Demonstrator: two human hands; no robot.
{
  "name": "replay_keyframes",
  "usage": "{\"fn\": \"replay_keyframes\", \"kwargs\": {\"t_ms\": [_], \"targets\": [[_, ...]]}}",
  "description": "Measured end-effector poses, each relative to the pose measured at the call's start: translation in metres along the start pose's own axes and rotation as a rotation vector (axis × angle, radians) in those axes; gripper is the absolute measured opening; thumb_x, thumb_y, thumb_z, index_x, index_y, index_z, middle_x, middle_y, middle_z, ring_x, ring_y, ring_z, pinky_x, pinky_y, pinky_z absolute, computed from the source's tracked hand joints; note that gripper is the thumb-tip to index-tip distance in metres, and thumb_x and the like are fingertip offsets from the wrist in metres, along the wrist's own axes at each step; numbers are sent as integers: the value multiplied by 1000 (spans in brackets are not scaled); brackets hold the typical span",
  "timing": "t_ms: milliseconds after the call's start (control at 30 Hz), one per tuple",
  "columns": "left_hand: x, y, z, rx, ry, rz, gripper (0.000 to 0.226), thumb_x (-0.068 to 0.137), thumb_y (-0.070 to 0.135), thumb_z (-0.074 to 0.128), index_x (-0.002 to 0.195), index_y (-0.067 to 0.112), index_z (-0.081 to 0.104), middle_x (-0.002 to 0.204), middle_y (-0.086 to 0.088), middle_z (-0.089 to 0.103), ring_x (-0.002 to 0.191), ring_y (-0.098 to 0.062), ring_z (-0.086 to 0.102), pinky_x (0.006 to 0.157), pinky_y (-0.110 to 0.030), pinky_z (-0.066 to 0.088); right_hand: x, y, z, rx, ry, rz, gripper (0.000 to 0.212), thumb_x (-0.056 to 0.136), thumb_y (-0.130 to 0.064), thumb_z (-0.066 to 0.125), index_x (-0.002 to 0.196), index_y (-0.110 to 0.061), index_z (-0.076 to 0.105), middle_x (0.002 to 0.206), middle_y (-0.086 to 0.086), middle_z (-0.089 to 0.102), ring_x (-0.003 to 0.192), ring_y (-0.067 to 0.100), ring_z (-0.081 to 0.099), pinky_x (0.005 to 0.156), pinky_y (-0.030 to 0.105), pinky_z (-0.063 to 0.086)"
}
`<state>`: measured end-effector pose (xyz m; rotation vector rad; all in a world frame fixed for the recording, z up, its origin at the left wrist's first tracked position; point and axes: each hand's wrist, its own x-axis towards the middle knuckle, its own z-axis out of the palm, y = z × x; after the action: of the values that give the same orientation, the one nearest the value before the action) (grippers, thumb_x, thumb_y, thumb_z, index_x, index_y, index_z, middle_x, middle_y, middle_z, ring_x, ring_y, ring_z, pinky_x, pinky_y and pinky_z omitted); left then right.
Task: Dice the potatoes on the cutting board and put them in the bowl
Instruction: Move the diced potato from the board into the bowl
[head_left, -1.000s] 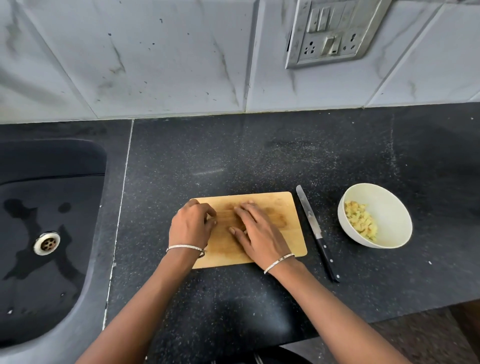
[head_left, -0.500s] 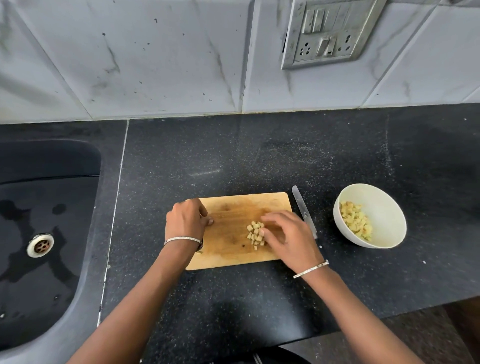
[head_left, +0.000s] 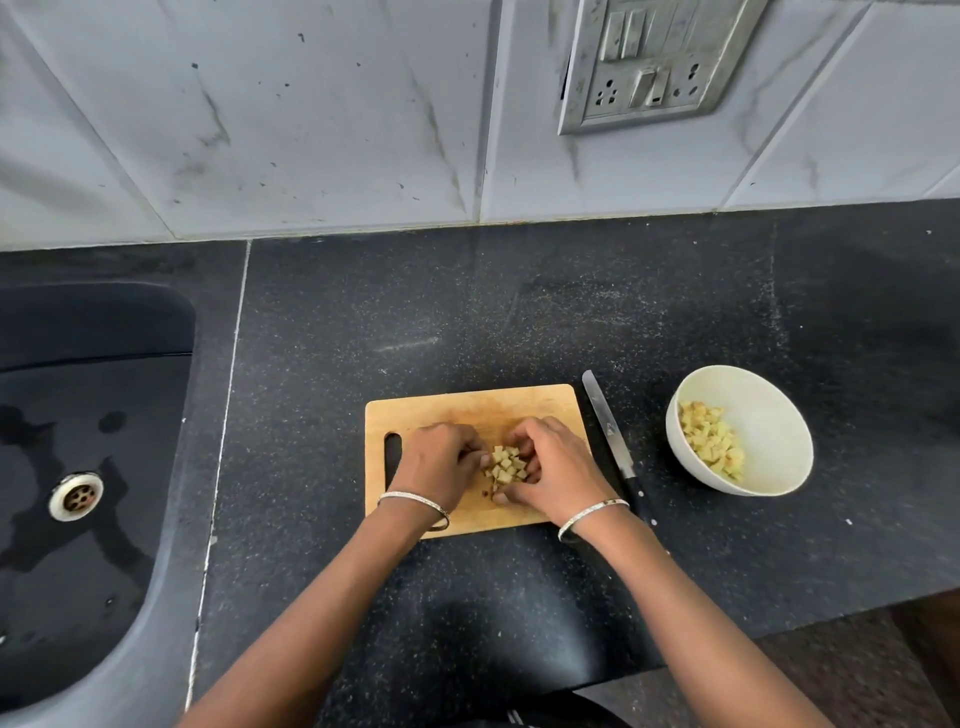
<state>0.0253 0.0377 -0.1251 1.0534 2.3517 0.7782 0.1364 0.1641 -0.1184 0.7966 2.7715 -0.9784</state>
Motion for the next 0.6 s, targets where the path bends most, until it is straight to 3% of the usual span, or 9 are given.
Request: {"fn": "replay_keyframes", "kwargs": {"t_ms": [133, 233, 300, 467, 600], "targets": [[-4, -6, -6, -119, -38, -80, 28, 76, 11, 77, 99, 21, 63, 85, 7, 66, 74, -11, 62, 75, -30, 54, -3, 5, -14, 56, -23, 7, 70, 55, -33, 93, 115, -20, 58, 105, -10, 50, 80, 1, 54, 73, 17, 51], [-5, -5, -9, -40, -138, -103, 60, 60, 18, 89, 111, 21, 59, 98, 4, 60, 79, -14, 59, 80, -30, 52, -4, 7, -20, -83, -88, 25, 82, 53, -39, 92, 121, -22, 51, 111, -11, 44, 92, 6, 50, 85, 22, 46], [-2, 0, -6, 67, -129, -79, 66, 57, 20, 90, 114, 19, 58, 105, 1, 58, 87, -17, 58, 83, -29, 49, -2, 3, -17, -122, -112, 11, 86, 53, -38, 92, 125, -22, 47, 118, -8, 44, 103, 10, 50, 93, 27, 45], [9, 9, 4, 187, -90, -85, 50, 61, 27, 86, 105, 20, 63, 103, 0, 65, 94, -20, 61, 85, -34, 51, 11, -9, -2, -100, -130, -38, 73, 57, -30, 88, 119, -23, 50, 118, -5, 45, 112, 17, 50, 97, 32, 45], [14, 9, 3, 18, -96, -142, 31, 61, 14, 85, 87, 17, 69, 81, 2, 70, 79, -16, 66, 78, -34, 56, 16, -13, 1, -141, -84, -2, 60, 57, -35, 86, 106, -22, 55, 112, -3, 53, 106, 19, 51, 89, 31, 46]]}}
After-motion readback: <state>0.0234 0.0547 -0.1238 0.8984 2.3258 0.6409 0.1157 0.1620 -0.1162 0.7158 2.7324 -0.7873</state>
